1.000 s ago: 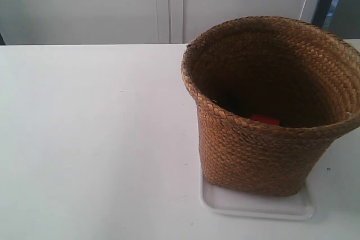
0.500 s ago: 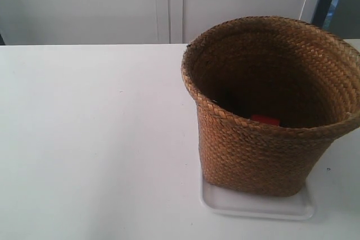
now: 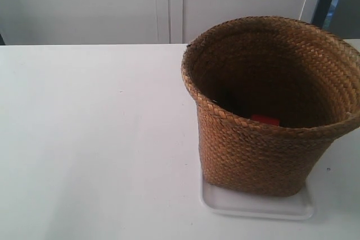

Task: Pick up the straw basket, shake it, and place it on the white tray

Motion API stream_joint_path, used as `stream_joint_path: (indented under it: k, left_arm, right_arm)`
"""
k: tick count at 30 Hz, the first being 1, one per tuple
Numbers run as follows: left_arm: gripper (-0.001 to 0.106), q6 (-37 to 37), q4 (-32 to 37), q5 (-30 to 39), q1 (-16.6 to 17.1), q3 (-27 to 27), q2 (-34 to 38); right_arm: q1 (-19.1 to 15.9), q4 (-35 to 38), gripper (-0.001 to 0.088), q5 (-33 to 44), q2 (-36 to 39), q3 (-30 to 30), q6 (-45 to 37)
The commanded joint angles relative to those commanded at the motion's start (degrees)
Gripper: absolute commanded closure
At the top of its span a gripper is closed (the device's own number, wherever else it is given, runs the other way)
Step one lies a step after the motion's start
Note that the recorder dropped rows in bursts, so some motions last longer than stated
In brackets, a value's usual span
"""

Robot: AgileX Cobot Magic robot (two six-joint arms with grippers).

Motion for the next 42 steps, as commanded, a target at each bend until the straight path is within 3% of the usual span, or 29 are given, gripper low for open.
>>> stream_joint_path:
  k: [5,14,23,29,42]
  left_arm:
    - [0.105,0.0,3.64,-1.27,0.0,4.93,-4.16]
    - [0.105,0.0,3.76,-1.39,0.0,12.0,-9.37]
    - [0.105,0.0,3.76,1.86,0.0,12.58,-9.37]
    - [0.105,-0.13,3.23,5.07,0.0,16.8,-9.37]
    - [0.105,-0.13,3.33,5.73,0.0,16.94,-9.37]
  right_arm:
    - [0.0,0.0,0.0868,0.0,0.0,0.0,0.0]
    - [0.0,0.0,0.0868,0.0,0.0,0.0,0.0]
    - [0.0,0.0,0.0868,0.0,0.0,0.0,0.0]
    - [0.0,0.0,0.0868,0.0,0.0,0.0,0.0]
    - [0.0,0.0,0.0868,0.0,0.0,0.0,0.0]
